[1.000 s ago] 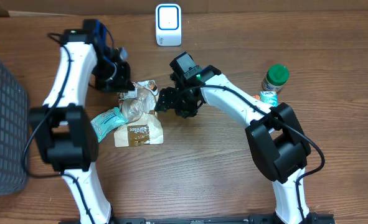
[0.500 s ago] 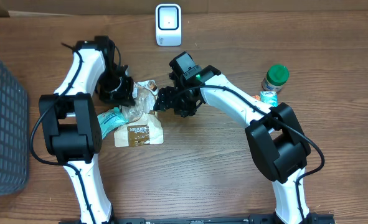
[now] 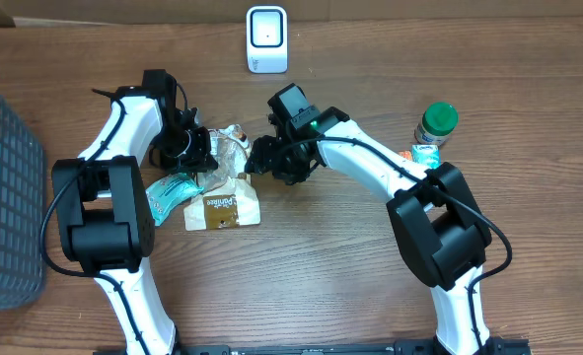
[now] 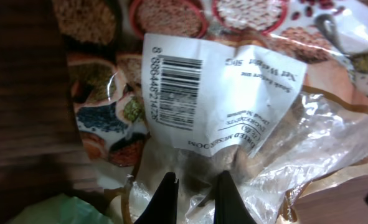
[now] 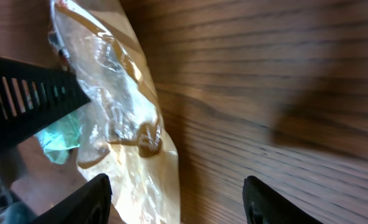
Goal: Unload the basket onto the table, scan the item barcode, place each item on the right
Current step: 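Lift the mushroom bag with the right gripper, releasing the left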
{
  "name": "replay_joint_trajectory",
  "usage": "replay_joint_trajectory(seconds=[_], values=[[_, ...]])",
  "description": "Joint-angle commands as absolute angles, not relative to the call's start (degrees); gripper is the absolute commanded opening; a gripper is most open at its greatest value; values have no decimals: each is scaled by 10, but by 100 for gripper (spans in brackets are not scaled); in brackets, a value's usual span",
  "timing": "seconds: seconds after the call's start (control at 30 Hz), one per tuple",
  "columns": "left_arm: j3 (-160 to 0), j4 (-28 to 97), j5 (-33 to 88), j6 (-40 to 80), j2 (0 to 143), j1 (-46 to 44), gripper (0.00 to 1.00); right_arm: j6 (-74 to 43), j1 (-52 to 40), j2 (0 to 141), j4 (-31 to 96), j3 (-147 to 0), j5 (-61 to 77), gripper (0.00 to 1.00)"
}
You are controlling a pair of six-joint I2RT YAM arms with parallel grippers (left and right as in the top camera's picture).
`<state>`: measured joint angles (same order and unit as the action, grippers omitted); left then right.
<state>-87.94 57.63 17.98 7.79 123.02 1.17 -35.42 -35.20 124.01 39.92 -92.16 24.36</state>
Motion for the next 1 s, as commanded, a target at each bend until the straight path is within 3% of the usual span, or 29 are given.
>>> replay_joint_trajectory(seconds=[0.0, 0.13, 0.4, 0.53, 0.63, 0.8, 0.83, 0.87, 0.97], values=[[-827, 580, 121, 88, 1290, 4, 4, -360, -361, 1272, 386, -898, 314, 64], [-827, 578, 142, 81, 1290, 4, 4, -360, -367, 1291, 360, -896, 380, 64], [-827, 578, 147, 81, 1290, 4, 4, -421, -401, 1324, 304, -896, 371, 60], [-827, 579, 147, 81, 1290, 4, 4, -420, -397, 1328, 303, -896, 365, 31], [-827, 580, 147, 81, 1290, 4, 4, -418, -388, 1328, 308, -896, 365, 25], [-827, 578, 147, 82, 1290, 4, 4, -382, -357, 1328, 339, -896, 382, 25], [-827, 577, 144, 82, 1289, 4, 4, -364, -346, 1328, 347, -896, 397, 19], [-834, 581, 144, 81, 1288, 6, 4, -341, -333, 1328, 352, -896, 418, 6], [-872, 614, 145, 81, 1282, 15, 4, -303, -309, 1323, 354, -896, 459, 4]])
